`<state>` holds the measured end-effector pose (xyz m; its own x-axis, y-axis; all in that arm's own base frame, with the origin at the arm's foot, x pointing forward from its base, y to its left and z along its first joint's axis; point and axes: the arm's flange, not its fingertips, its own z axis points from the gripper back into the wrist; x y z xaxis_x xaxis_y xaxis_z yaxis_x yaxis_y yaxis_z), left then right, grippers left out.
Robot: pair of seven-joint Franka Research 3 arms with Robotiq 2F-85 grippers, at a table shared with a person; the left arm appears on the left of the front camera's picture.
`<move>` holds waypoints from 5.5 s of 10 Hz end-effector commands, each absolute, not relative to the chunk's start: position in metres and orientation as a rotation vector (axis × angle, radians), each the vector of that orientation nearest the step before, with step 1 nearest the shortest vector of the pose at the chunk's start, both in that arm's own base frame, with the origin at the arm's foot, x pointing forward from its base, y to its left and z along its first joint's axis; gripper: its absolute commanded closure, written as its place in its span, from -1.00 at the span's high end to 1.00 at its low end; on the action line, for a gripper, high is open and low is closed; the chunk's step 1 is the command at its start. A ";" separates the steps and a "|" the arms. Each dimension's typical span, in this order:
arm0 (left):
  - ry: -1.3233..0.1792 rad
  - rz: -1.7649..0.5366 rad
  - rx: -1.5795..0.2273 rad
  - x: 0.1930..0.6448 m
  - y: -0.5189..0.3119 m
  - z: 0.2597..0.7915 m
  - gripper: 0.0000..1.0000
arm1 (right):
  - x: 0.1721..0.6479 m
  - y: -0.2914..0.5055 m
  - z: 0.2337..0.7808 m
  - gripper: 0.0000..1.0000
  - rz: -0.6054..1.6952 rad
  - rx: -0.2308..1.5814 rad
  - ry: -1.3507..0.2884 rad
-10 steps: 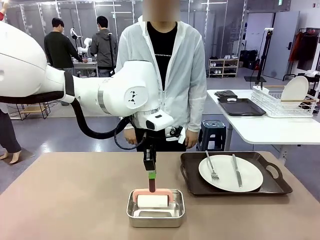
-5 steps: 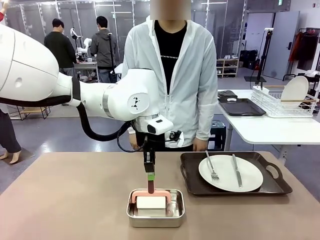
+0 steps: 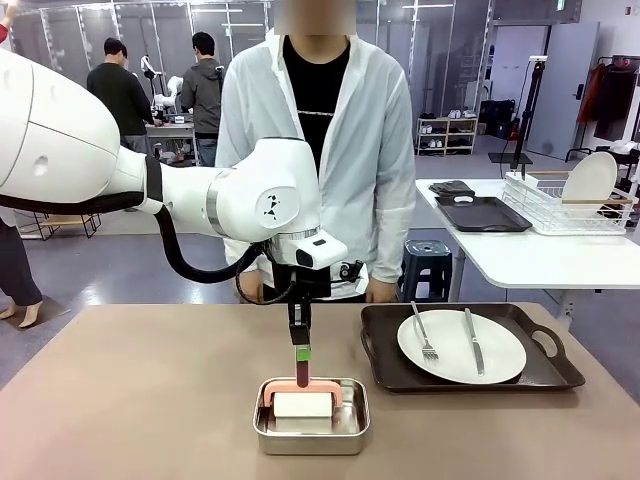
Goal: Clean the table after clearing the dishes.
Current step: Place the Lint Roller back on top of the Airtight Container, then when the right (or left) Handle tray is removed, use the right hand (or left hand) to clean the right (or left) side of the table with the Lint Roller.
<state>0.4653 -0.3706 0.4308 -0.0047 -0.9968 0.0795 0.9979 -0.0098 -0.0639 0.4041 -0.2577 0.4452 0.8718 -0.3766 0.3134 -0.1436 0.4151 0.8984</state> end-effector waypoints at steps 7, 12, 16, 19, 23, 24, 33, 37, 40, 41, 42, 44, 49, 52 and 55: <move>-0.069 -1.564 -0.108 0.463 -0.371 0.451 0.89 | 0.402 -0.257 0.447 1.00 -0.151 1.148 -0.522; -0.094 -1.579 -0.144 0.459 -0.368 0.452 1.00 | 0.402 -0.257 0.447 1.00 -0.151 1.148 -0.522; -0.059 -1.576 -0.105 0.468 -0.373 0.449 1.00 | 0.402 -0.257 0.447 1.00 -0.151 1.148 -0.522; -0.059 -1.576 -0.105 0.468 -0.373 0.449 1.00 | 0.402 -0.257 0.447 1.00 -0.151 1.148 -0.522; -0.059 -1.576 -0.105 0.468 -0.373 0.449 1.00 | 0.402 -0.257 0.447 1.00 -0.151 1.148 -0.522; -0.059 -1.576 -0.105 0.468 -0.373 0.449 1.00 | 0.402 -0.257 0.447 1.00 -0.151 1.148 -0.522; -0.436 -0.603 -0.703 0.436 -0.128 0.558 1.00 | 0.402 -0.257 0.447 1.00 -0.151 1.148 -0.522; -0.582 -0.333 -1.075 0.370 0.021 0.543 1.00 | 0.402 -0.257 0.447 1.00 -0.151 1.148 -0.522; -0.619 -0.183 -1.220 0.333 0.111 0.512 1.00 | 0.402 -0.257 0.447 1.00 -0.151 1.148 -0.522; -0.661 -0.104 -1.244 0.324 0.136 0.500 1.00 | 0.402 -0.257 0.447 1.00 -0.151 1.148 -0.522; -0.683 -0.077 -1.259 0.317 0.153 0.492 1.00 | 0.402 -0.257 0.447 1.00 -0.151 1.148 -0.522; -0.665 -0.047 -1.269 0.304 0.182 0.479 1.00 | 0.402 -0.257 0.447 1.00 -0.151 1.148 -0.522; -0.699 0.079 -1.240 0.287 0.210 0.462 1.00 | 0.402 -0.257 0.447 1.00 -0.151 1.148 -0.522; -0.699 0.079 -1.240 0.287 0.210 0.462 1.00 | 0.402 -0.257 0.447 1.00 -0.151 1.148 -0.522; -0.699 0.079 -1.240 0.287 0.210 0.462 1.00 | 0.402 -0.257 0.447 1.00 -0.151 1.148 -0.522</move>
